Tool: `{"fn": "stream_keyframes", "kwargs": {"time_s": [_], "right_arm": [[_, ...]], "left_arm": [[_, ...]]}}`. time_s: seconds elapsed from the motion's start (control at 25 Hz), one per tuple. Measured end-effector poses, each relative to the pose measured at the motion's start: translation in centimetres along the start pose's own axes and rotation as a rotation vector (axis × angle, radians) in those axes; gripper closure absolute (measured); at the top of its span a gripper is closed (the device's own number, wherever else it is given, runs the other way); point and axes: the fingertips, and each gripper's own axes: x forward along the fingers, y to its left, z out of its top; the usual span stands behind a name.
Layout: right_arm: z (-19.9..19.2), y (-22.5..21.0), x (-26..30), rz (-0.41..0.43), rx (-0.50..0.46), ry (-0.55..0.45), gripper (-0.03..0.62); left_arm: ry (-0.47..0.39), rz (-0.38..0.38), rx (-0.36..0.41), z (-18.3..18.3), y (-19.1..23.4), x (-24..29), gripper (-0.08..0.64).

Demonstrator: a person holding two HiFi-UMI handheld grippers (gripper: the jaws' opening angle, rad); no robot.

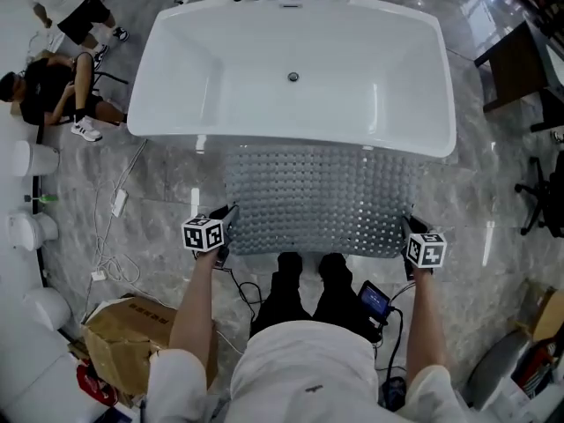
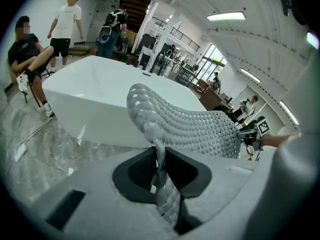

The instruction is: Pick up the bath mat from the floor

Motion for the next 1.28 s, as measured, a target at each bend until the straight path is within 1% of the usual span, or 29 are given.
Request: {"fn": "stream_keyframes", "kwargs": {"time_s": [0.12,0.28,0.48,0.6,0.72,0.84,1.0,1.16,1.28], "right_arm": [[1.3,1.1,-2.3,-0.014,0.002,-0.041,0.537],[3.4,2.6,-4.7,-0.027,-0.008,-0.112,0.537],[6.9,4.2,-8.1,-0.052,-0.012,-0.221,0.537],[9.8,5.4,-10.2,-0.075,-0.02,-0.302,0.537],[13.5,6.7,-12.2,-0.086,-0.016,-0.388,0.537],[17.6,8.0,-14.1,-0.081,-0.016,-0.475,0.537],[24.0,8.2,-18.1,-0.097,-0.079,-0.598,0.537],[29.0,9.0,-21.8,-0.106,-0.132,-0.695,0.537],[32.3,9.5,-24.1,-0.112,-0.159,-0.749,0.537]], "left_arm": [[-0.041,0.005,-0.004,1.0,0.5,-3.0,0.5],[-0.104,0.007,0.016,3.2,1.2,-5.9,0.5],[-0.212,-0.01,0.056,7.6,1.9,-8.8,0.499],[-0.284,-0.032,0.103,11.0,2.0,-10.8,0.499],[-0.374,-0.05,0.141,15.1,1.8,-13.1,0.5],[-0.457,-0.051,0.169,19.2,1.9,-16.3,0.5],[-0.583,-0.052,0.218,25.4,-0.1,-19.3,0.5],[-0.668,-0.053,0.276,30.0,-2.4,-22.1,0.5],[-0.715,-0.058,0.3,33.1,-3.2,-24.3,0.5]]}}
